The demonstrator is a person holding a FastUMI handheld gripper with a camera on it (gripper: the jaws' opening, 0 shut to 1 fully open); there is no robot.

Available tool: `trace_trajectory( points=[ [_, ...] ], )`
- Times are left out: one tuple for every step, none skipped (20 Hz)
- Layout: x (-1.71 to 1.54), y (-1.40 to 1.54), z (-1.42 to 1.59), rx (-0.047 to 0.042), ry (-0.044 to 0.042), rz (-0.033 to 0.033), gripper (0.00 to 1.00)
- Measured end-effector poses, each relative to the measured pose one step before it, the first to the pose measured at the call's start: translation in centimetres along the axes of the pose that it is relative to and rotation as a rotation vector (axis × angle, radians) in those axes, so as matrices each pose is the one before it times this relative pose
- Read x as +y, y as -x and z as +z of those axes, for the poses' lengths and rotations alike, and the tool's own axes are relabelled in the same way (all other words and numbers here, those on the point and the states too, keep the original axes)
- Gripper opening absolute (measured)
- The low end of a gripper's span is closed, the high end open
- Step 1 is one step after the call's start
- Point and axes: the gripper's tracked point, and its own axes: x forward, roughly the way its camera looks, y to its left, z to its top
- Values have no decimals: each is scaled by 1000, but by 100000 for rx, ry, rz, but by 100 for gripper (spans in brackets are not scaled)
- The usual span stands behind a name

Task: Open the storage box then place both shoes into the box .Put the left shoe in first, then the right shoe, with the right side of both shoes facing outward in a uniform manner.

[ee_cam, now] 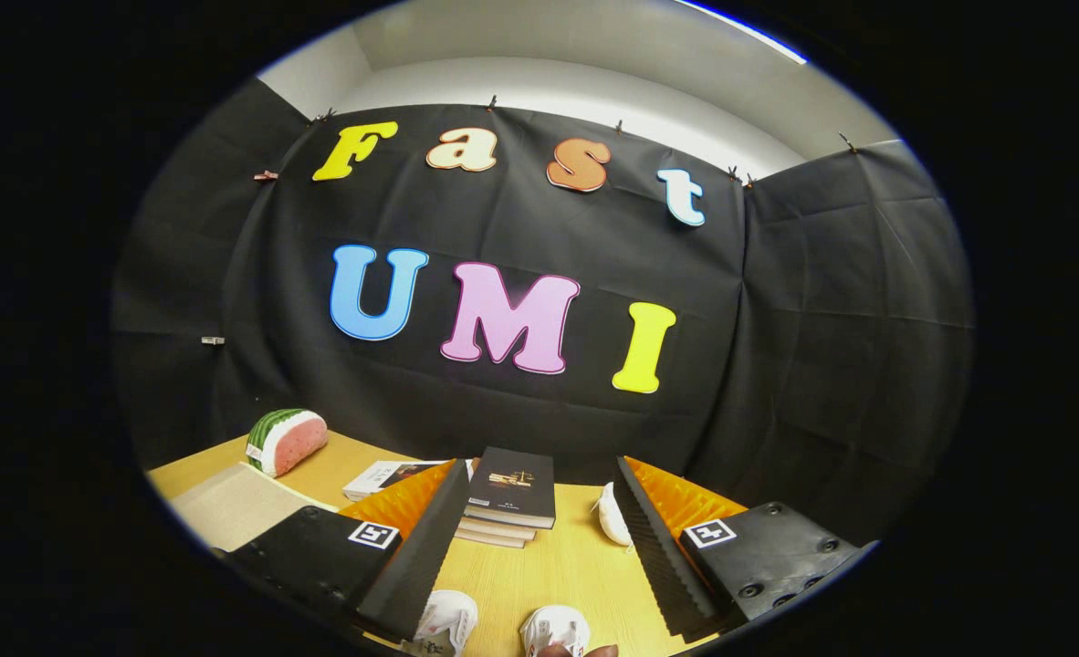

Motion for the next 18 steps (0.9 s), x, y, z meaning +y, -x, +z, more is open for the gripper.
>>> trace_trajectory(
  points=[
    [32,4,-34,17,-357,239,97],
    [-17,16,29,-11,52,-1,97],
    [31,0,-78,101,199,315,97],
    [79,6,-124,170,32,544,97],
    [180,82,-131,154,-222,1456,97],
    [288,18,-104,271,-451,1411,97],
    [460,-62,-20,221,-822,1750,97],
    [601,-125,-117,475,-1064,1997,97],
    [609,-277,-260,1046,-1333,2545,97],
    [600,-172,-287,1140,-1312,2657,97],
    [875,-189,-416,1684,-1829,3791,97],
    [1033,-238,-578,2110,-2074,4717,97],
    [1121,-249,-699,2551,-2294,5103,97],
    [1136,-257,-803,2995,-2783,5668,97],
    [941,-149,-914,3722,-3303,5453,97],
    [918,-214,-894,3480,-3873,4942,97],
    [690,-164,-744,2940,-4528,4343,97],
    [512,-319,-834,2802,-5218,4070,98]
  ],
)
